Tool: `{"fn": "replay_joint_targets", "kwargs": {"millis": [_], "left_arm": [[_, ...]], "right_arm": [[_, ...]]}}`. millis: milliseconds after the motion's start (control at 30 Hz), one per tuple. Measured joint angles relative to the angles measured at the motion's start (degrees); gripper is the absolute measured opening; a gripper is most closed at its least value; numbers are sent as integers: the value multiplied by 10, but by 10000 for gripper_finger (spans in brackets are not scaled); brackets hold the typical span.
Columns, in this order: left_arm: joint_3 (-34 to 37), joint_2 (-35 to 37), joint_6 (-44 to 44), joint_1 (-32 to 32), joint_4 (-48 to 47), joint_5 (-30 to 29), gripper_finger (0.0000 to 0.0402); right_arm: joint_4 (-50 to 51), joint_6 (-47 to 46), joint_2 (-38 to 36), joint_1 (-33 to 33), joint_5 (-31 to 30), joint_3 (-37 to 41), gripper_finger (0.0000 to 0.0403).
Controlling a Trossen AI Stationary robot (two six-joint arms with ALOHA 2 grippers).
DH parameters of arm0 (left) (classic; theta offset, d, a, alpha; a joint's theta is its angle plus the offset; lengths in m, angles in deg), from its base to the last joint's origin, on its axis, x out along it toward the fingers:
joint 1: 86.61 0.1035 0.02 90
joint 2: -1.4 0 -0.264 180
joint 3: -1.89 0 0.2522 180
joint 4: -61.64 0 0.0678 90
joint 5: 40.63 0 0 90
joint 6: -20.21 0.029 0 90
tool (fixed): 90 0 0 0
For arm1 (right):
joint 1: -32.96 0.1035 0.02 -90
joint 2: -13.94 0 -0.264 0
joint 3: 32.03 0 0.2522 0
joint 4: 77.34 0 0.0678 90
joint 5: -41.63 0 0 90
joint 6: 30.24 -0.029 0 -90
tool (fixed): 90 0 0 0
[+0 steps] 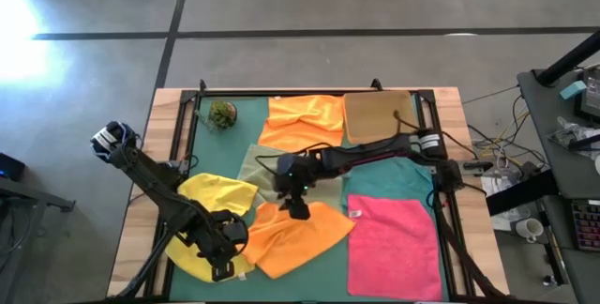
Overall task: Fold microfiber towels
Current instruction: Fold the bottom orange towel
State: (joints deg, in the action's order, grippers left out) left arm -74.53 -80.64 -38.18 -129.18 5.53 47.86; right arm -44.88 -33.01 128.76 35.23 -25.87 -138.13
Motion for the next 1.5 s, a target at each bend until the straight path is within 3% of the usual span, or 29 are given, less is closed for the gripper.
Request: {"fn": "replay_joint_targets", "kwargs": {"millis": [400,733,1400,1500], "left_arm": [[1,0,2,0,2,-6,0],[2,0,3,0,-2,-9,0],[4,0,38,0,-6,-35,0],[5,0,38,0,-6,-35,0]], "right_arm": [[-49,-73,44,-18,23,0,170],[-111,-153,77,-22,95,0,170],[-106,-197,94,-22,90,0,164],[-105,-199,94,-22,90,0,148]]}}
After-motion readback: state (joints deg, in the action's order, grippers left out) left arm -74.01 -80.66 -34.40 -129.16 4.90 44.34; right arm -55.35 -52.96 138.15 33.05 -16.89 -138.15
